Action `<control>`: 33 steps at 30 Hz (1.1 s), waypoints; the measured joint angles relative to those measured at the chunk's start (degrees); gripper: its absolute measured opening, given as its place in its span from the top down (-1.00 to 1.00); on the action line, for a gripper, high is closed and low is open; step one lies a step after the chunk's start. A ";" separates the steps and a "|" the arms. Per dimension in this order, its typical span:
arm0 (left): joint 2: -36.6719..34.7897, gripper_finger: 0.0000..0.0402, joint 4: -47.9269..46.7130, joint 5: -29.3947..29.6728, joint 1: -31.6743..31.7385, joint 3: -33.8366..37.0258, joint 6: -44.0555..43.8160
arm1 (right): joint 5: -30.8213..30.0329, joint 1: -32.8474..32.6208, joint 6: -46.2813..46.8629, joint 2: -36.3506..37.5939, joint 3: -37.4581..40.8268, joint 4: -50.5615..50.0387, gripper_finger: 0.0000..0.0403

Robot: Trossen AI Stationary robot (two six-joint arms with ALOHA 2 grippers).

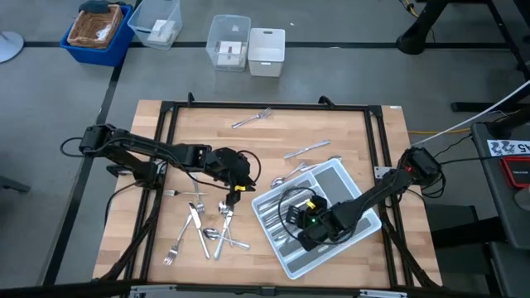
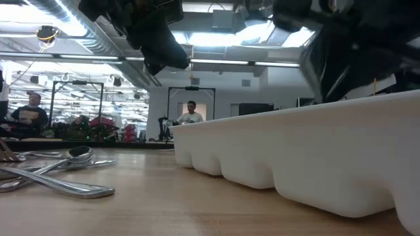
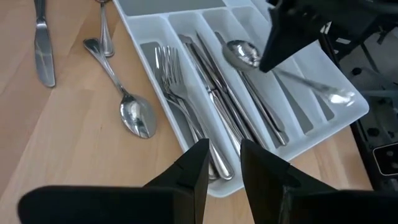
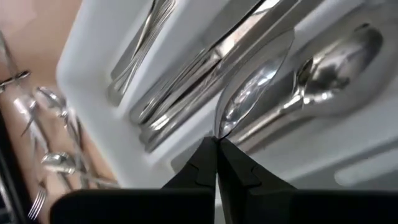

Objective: Sort silverware
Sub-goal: Put the silver spoon into the silverware tray

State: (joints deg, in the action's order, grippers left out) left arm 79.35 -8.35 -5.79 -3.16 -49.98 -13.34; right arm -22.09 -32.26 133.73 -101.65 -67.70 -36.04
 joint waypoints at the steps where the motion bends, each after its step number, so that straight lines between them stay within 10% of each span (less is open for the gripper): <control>1: 0.00 0.59 0.04 -0.05 -0.18 -0.02 -0.16 | 0.33 0.37 0.00 -0.50 0.00 0.01 0.97; 23: 0.00 0.59 5.56 -0.12 -3.98 -0.07 2.88 | -5.83 1.04 -0.37 -3.69 -7.21 -7.52 0.97; 33: 8.62 0.59 16.15 -0.13 -5.93 -0.07 -11.01 | -2.94 0.77 -0.02 -3.67 -12.46 -18.50 0.97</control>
State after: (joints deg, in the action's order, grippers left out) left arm 87.97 7.80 -5.92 -9.08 -50.04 -24.35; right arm -25.02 -31.48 133.71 -105.32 -80.16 -54.53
